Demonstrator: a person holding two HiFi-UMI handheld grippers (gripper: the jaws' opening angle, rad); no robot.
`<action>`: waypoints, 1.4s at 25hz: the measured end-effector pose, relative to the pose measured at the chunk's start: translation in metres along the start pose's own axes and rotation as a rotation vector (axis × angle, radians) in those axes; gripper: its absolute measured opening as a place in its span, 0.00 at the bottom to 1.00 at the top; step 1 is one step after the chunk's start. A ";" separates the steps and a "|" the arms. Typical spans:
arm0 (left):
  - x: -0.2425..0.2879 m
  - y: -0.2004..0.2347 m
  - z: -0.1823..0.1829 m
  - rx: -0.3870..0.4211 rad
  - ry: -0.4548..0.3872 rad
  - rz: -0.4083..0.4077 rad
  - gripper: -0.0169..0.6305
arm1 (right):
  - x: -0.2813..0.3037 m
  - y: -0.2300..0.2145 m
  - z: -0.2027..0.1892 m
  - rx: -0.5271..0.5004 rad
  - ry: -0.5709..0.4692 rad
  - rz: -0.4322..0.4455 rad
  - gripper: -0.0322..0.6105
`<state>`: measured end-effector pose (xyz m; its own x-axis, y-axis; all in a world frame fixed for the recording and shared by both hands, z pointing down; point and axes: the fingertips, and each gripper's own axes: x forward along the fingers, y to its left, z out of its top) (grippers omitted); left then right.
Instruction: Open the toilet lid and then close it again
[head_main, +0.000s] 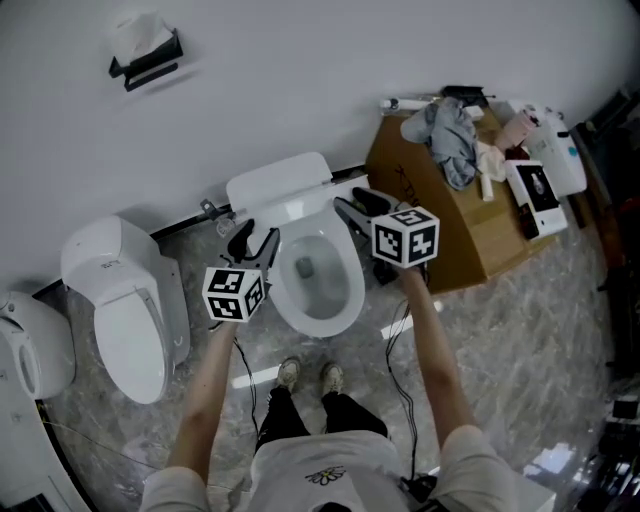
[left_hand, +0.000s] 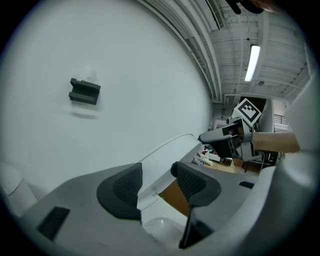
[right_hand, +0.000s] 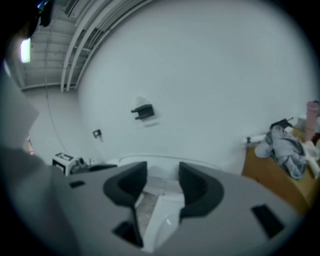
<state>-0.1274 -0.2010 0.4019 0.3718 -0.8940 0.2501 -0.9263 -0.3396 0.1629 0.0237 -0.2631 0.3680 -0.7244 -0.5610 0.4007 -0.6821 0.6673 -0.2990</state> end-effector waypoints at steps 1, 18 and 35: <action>0.003 0.005 0.005 -0.003 -0.003 0.002 0.39 | 0.005 -0.001 0.007 0.006 -0.006 -0.002 0.38; 0.073 0.085 0.077 0.065 0.002 0.044 0.38 | 0.098 -0.028 0.115 0.069 -0.057 -0.032 0.38; 0.127 0.147 0.106 0.074 0.030 0.113 0.38 | 0.169 -0.052 0.169 0.093 -0.148 -0.113 0.38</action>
<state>-0.2234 -0.3951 0.3567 0.2650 -0.9191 0.2916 -0.9640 -0.2587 0.0610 -0.0799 -0.4753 0.3052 -0.6449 -0.7002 0.3062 -0.7611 0.5518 -0.3410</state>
